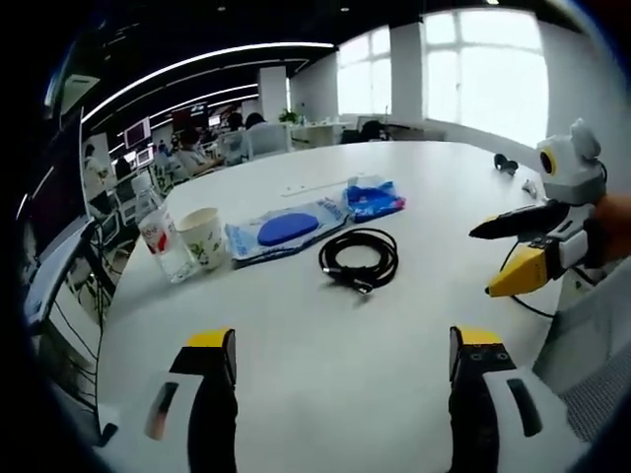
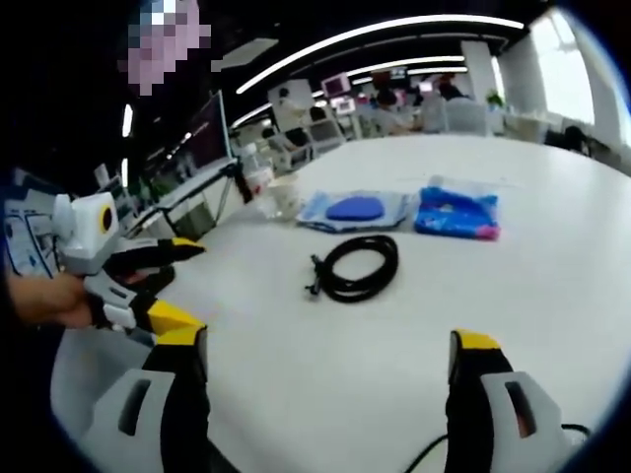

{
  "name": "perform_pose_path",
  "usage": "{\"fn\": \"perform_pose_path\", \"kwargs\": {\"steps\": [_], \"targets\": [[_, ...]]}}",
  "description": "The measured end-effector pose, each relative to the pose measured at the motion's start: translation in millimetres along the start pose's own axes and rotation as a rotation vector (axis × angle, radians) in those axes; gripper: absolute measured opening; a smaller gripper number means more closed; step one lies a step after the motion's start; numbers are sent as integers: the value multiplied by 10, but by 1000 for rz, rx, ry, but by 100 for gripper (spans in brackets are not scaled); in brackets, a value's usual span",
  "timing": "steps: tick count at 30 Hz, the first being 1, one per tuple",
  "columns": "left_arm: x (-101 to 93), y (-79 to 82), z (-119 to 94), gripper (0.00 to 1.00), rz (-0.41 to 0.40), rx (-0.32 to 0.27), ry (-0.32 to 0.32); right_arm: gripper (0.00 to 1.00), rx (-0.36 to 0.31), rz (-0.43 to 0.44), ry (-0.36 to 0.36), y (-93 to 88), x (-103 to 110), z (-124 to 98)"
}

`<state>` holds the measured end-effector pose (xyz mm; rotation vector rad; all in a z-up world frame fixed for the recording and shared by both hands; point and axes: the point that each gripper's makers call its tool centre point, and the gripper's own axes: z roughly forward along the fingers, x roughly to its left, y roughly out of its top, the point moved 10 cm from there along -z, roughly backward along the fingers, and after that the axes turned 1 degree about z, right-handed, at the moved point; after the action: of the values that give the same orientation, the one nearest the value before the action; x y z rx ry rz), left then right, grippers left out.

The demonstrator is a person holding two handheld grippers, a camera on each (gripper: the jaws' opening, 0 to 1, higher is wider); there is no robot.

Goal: Arrange the tabletop items into an orderly group along one side of the table until the central work area is clear of visible clutter.

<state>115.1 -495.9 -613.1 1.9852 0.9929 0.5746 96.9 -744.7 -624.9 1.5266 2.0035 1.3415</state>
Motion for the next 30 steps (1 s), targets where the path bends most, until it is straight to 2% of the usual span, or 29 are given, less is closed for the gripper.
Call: {"fn": "perform_pose_path", "kwargs": {"steps": [8, 20, 26, 30], "targets": [[-15, -38, -93, 95, -14, -16, 1, 100, 0, -6, 21, -6, 58, -59], [-27, -107, -215, 97, -8, -28, -2, 100, 0, -38, 37, -11, 172, -151], [-52, -134, -315, 97, 7, -49, 2, 100, -6, -63, 30, -35, 215, -259], [-69, -166, -339, 97, 6, -41, -7, 100, -11, -69, 35, -45, 248, -319]]}}
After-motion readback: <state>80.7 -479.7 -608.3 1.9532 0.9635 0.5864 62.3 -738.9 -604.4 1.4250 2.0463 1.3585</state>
